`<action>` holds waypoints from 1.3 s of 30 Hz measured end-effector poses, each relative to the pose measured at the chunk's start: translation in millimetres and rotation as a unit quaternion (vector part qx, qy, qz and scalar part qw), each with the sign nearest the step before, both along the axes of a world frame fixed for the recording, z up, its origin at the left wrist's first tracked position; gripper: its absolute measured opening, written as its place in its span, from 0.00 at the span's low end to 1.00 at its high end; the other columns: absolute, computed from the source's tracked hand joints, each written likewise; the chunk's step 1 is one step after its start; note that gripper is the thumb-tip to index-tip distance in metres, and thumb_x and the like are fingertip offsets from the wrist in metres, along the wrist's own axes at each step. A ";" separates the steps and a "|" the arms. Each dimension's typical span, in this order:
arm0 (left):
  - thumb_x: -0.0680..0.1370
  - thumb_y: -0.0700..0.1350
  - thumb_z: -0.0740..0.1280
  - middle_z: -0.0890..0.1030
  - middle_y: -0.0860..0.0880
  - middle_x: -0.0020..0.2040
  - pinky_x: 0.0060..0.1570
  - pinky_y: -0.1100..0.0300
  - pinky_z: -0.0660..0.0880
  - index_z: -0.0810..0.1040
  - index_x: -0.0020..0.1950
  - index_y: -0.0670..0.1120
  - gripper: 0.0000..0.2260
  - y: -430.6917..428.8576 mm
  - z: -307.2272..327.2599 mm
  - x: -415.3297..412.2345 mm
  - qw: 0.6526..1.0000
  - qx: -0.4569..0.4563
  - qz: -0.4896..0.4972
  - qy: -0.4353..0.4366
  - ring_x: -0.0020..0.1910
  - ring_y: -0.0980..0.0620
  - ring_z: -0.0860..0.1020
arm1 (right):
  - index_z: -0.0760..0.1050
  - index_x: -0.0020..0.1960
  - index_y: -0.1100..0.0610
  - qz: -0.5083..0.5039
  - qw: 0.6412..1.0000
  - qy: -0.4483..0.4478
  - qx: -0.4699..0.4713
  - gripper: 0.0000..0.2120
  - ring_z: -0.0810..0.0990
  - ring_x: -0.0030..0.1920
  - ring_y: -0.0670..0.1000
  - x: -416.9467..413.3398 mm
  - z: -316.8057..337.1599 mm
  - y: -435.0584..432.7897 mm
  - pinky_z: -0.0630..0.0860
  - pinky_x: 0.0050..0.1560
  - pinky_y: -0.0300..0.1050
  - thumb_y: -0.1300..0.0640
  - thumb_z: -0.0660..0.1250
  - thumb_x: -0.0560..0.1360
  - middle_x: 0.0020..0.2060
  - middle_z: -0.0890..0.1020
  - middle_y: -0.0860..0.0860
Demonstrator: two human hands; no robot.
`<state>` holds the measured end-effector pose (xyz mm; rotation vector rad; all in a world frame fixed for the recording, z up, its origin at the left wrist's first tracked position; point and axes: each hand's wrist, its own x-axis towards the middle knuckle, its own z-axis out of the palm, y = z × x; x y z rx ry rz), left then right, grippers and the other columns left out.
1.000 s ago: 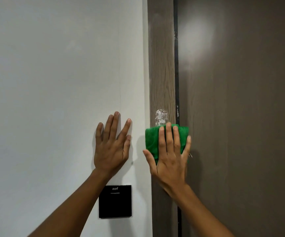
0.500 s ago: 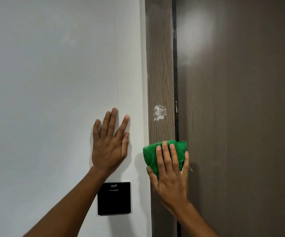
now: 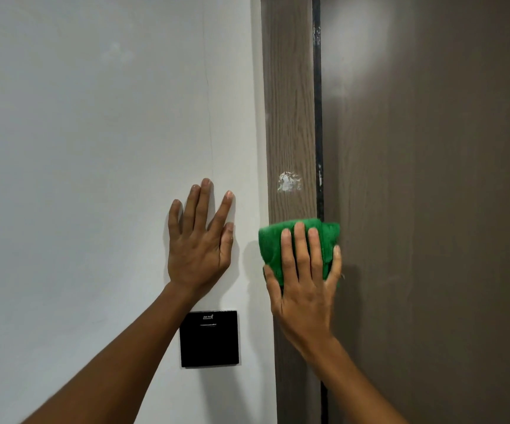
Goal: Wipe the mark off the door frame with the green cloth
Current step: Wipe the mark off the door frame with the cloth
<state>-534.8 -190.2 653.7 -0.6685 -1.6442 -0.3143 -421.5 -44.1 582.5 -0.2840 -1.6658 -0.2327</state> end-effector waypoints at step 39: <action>0.81 0.56 0.50 0.53 0.44 0.81 0.78 0.44 0.47 0.54 0.79 0.53 0.26 -1.6 6.9 10.1 0.999 -0.018 -0.010 -0.032 0.80 0.46 0.49 | 0.52 0.78 0.49 0.018 0.996 -0.048 0.075 0.28 0.51 0.79 0.53 11.1 18.8 19.9 0.49 0.75 0.68 0.43 0.53 0.81 0.79 0.51 0.52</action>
